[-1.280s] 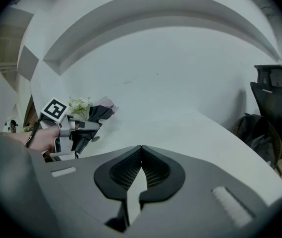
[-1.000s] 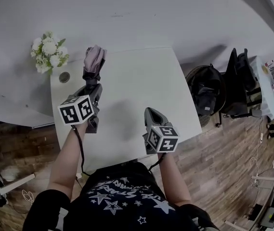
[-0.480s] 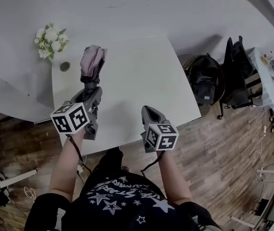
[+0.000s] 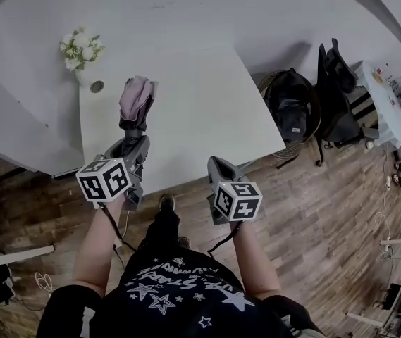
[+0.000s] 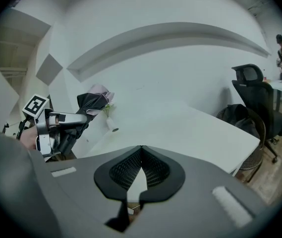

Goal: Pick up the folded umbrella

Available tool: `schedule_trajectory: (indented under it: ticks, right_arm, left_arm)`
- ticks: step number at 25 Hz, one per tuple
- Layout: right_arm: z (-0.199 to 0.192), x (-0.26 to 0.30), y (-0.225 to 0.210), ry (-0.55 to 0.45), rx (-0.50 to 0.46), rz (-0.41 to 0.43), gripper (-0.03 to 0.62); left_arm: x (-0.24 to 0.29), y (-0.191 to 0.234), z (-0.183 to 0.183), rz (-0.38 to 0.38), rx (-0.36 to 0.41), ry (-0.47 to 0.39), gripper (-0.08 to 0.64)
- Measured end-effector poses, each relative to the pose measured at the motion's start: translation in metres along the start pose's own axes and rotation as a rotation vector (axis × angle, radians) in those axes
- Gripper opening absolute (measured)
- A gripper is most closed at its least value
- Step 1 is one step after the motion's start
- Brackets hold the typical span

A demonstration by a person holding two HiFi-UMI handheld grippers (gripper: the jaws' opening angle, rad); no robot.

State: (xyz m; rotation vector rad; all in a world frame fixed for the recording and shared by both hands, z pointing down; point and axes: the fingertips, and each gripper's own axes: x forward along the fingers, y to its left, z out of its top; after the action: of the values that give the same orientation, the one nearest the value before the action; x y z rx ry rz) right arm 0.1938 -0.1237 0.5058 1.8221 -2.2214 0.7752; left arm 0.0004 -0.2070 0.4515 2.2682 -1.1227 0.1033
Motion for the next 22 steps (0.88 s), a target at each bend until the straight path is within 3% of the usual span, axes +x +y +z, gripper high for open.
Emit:
schedule_trajectory:
  ticks: [22]
  right_arm:
    - [-0.032, -0.059, 0.039, 0.016, -0.084, 0.057, 0.016]
  left_arm:
    - [-0.100, -0.021, -0.046, 0.030, -0.015, -0.038, 0.190]
